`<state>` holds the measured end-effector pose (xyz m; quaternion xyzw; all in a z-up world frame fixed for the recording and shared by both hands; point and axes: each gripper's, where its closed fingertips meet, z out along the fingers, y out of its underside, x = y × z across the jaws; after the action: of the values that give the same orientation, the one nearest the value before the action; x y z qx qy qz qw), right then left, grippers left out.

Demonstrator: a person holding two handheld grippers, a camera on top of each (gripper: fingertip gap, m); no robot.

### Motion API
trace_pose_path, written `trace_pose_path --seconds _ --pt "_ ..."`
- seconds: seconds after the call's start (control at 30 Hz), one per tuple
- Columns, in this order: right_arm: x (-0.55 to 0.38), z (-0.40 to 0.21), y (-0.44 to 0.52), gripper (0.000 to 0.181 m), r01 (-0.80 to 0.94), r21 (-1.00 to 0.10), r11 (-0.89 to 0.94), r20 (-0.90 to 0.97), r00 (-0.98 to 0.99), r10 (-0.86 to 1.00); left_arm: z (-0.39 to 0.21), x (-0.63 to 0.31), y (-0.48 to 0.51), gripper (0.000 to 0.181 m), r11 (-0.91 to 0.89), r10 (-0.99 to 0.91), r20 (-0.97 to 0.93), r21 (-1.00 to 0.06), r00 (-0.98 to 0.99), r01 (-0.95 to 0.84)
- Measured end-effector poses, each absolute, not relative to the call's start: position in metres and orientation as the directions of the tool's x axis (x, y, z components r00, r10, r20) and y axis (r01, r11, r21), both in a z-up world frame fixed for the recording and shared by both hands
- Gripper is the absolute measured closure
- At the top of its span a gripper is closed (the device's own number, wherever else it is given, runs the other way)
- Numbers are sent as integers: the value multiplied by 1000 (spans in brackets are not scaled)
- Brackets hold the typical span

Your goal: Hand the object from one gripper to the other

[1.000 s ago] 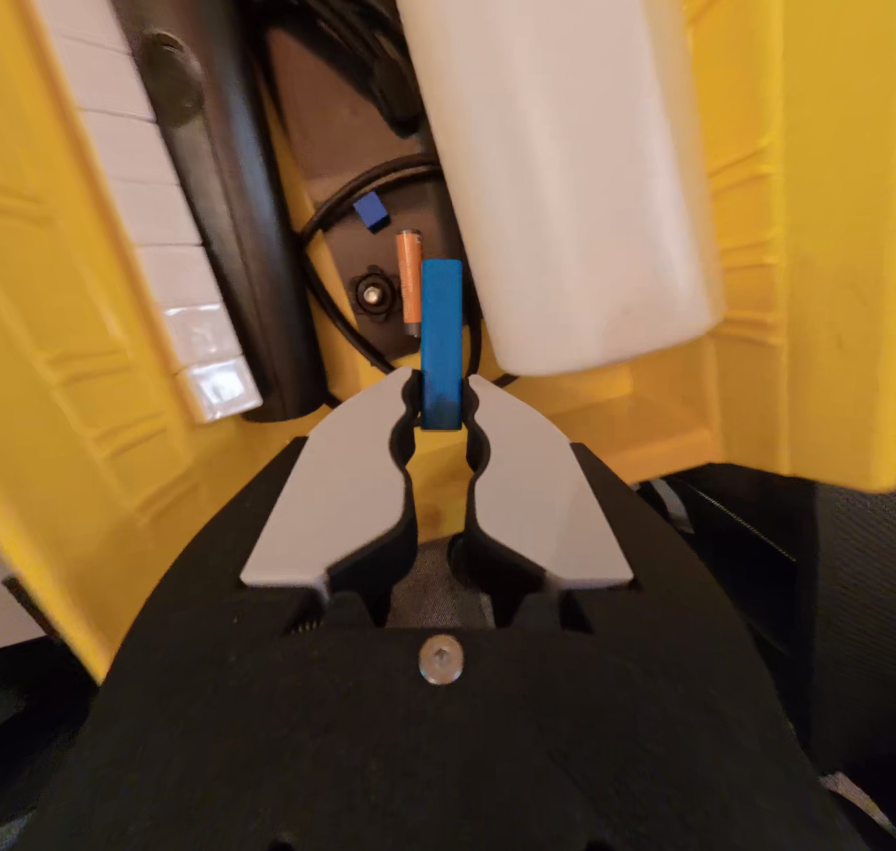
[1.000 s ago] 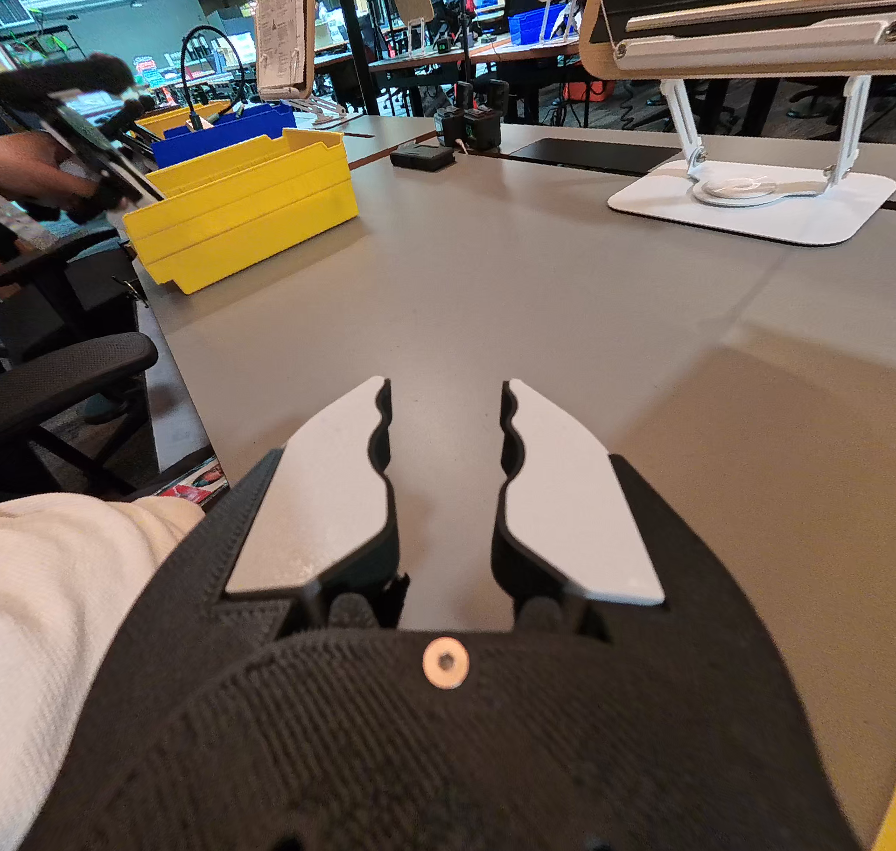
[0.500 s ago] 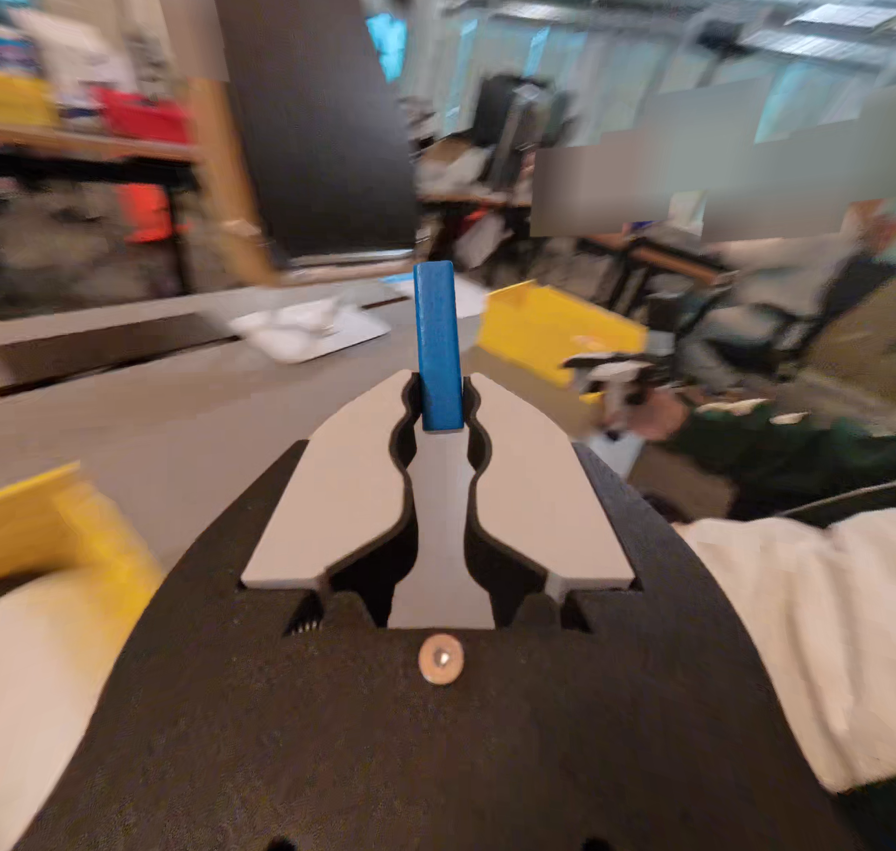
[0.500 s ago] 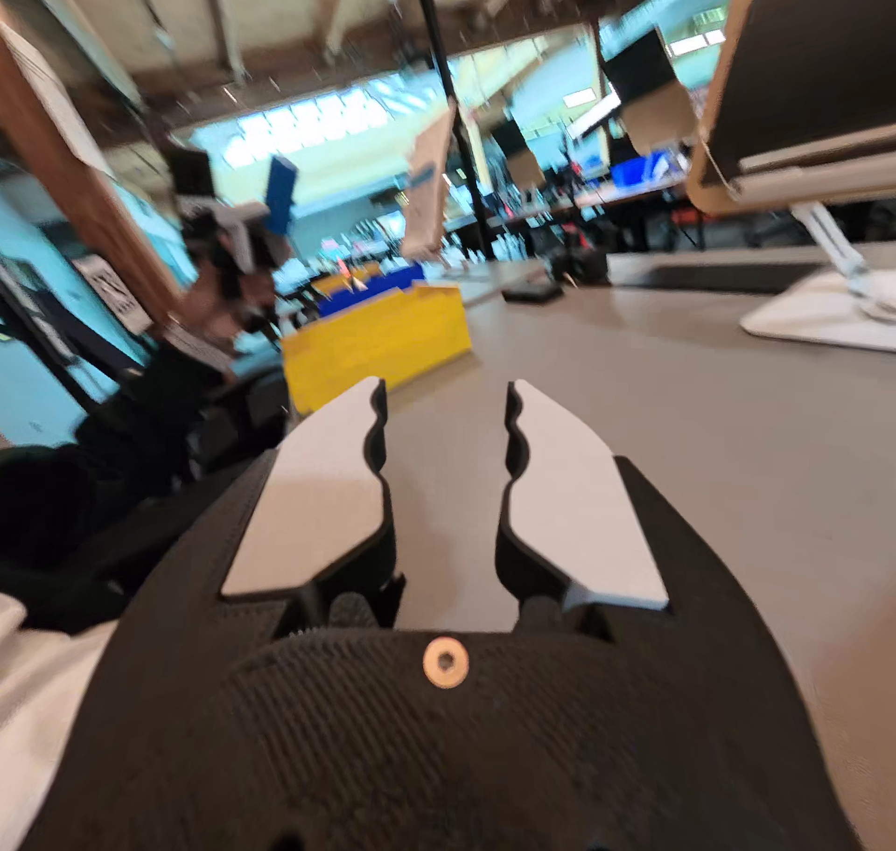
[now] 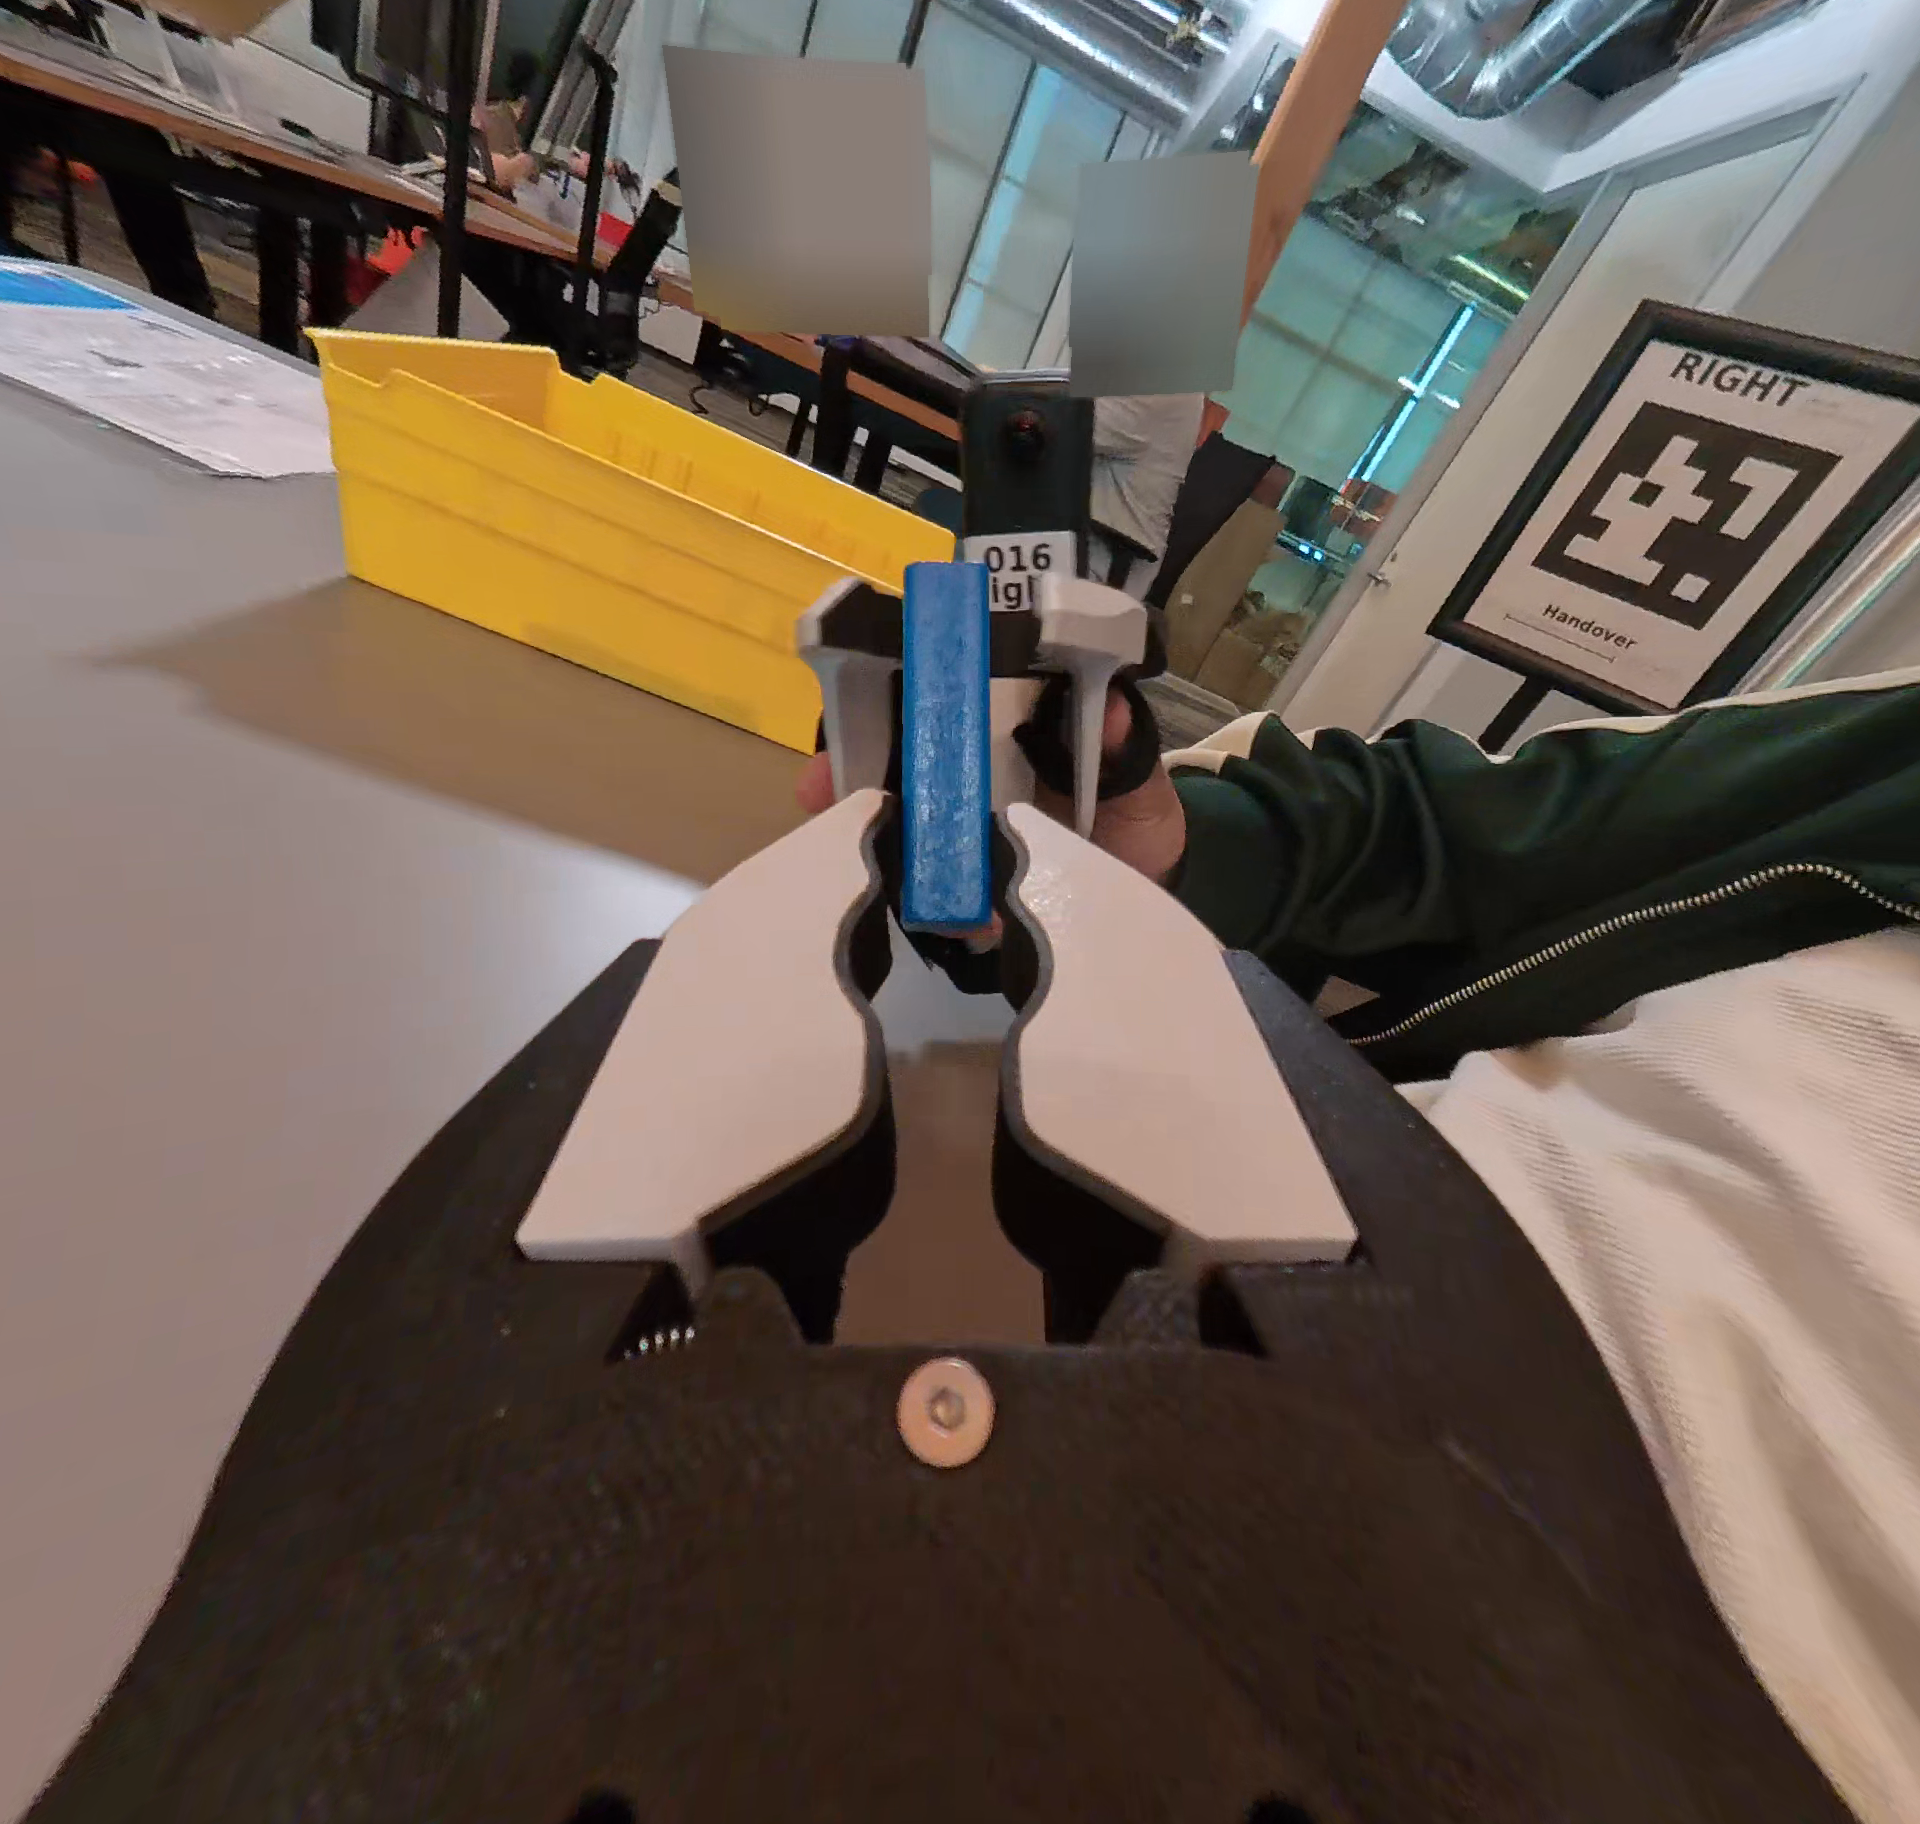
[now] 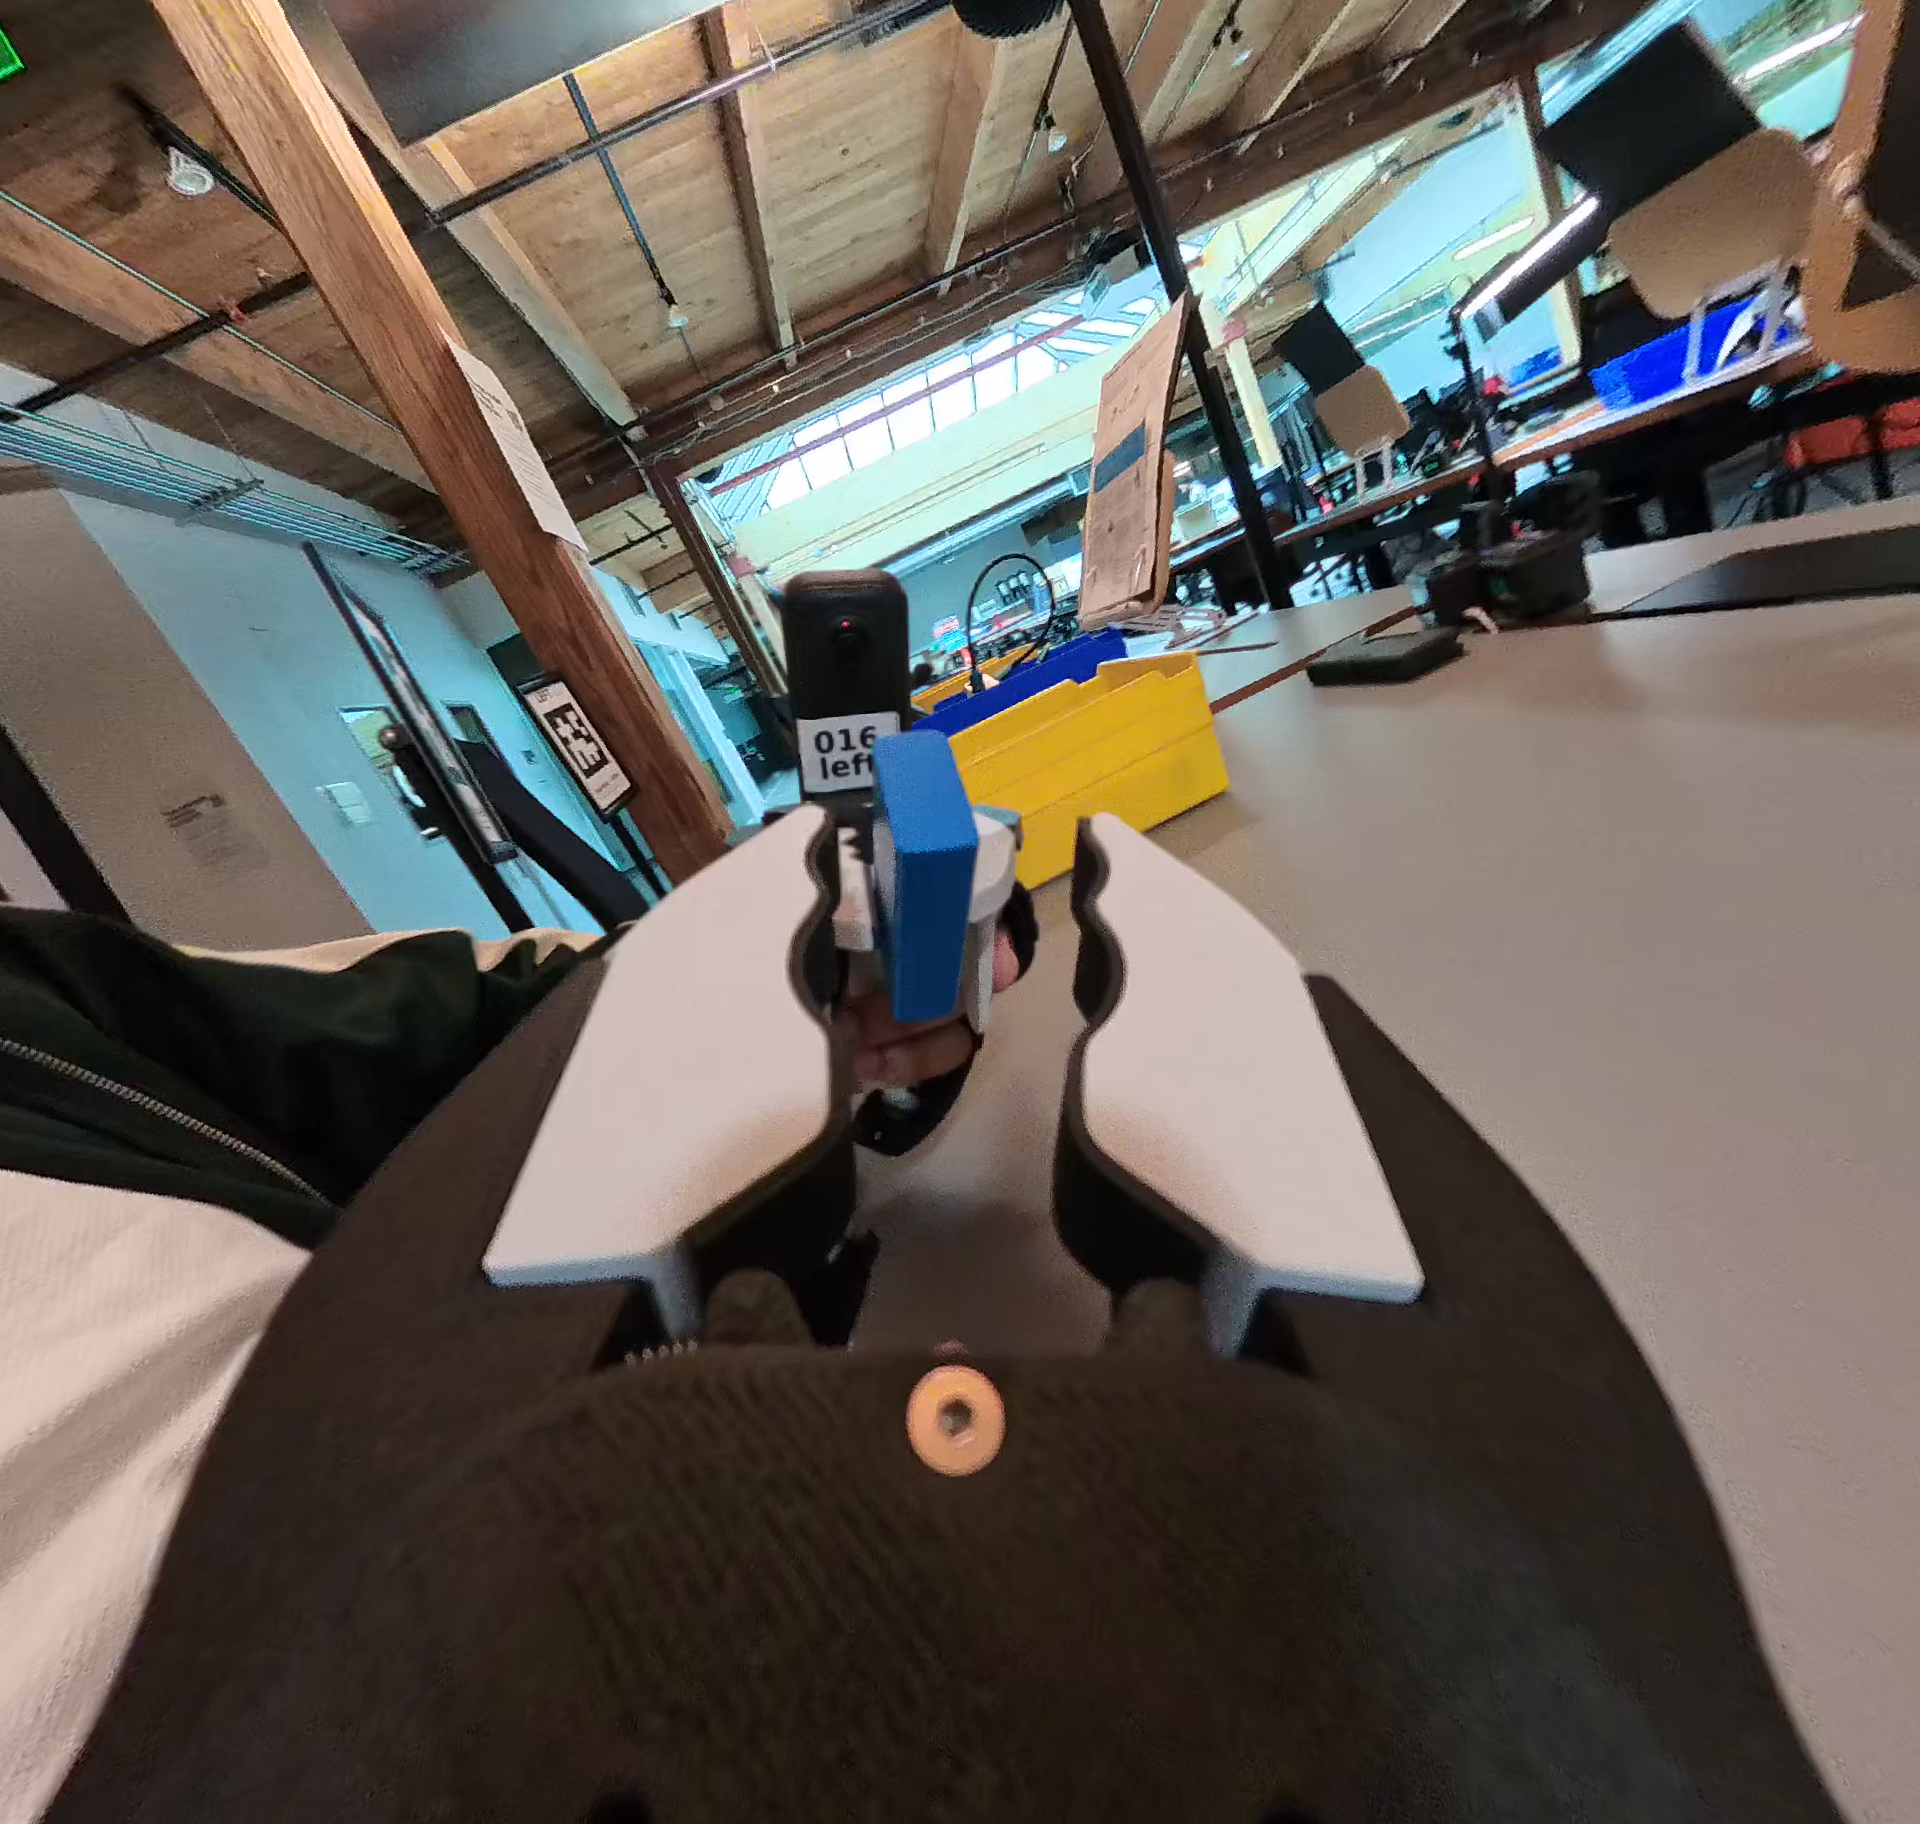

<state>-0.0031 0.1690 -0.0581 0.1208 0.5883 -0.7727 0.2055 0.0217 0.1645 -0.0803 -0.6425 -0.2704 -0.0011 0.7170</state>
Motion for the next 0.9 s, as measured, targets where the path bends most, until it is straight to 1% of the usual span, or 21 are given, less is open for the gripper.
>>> trace_pose_path --seconds 0.07,0.13,0.17,0.3,0.4,0.43,0.53,0.6,0.67,0.7,0.77,0.8,0.83,0.9 --pt "2 -61 163 141 474 -856 -204 -442 -878 -186 -79 24 161 167 168 374 349 -937 859 307" --pt "10 -65 160 160 450 -878 -162 -418 -887 -196 -80 27 160 167 154 386 319 -947 865 281" --pt "13 -66 159 163 432 -889 -152 -402 -895 -195 -82 28 159 167 151 391 317 -948 864 279" --pt "15 -68 159 164 324 -939 -117 -305 -940 -153 -92 29 163 167 129 353 337 -942 873 311" --pt "15 -70 159 165 287 -953 -94 -274 -952 -134 -103 29 169 165 91 332 346 -938 878 335" --pt "15 -69 160 165 285 -954 -89 -272 -953 -132 -106 29 171 163 76 332 345 -937 878 340" --pt "9 -68 165 165 298 -951 -85 -287 -950 -119 -108 26 172 136 56 346 317 -946 883 318" --pt "6 -68 168 166 335 -939 -80 -324 -938 -125 -107 24 169 123 6 391 214 -973 895 231" --pt "4 -69 170 165 397 -915 -67 -384 -911 -152 -110 21 165 113 -138 458 8 -987 889 80" --pt "4 -70 170 165 432 -900 -63 -417 -893 -170 -112 19 162 107 -229 478 -117 -973 871 -5" --pt "4 -71 170 165 505 -862 -52 -485 -849 -209 -112 21 161 98 -385 470 -353 -907 809 -172" --pt "4 -71 170 165 534 -844 -50 -512 -830 -220 -110 23 162 97 -436 456 -442 -868 773 -239" --pt "3 -71 170 165 553 -832 -53 -529 -818 -226 -108 25 163 102 -467 445 -498 -838 744 -282" --pt "2 -71 171 166 572 -818 -57 -546 -805 -232 -105 30 167 108 -493 432 -553 -806 712 -327"
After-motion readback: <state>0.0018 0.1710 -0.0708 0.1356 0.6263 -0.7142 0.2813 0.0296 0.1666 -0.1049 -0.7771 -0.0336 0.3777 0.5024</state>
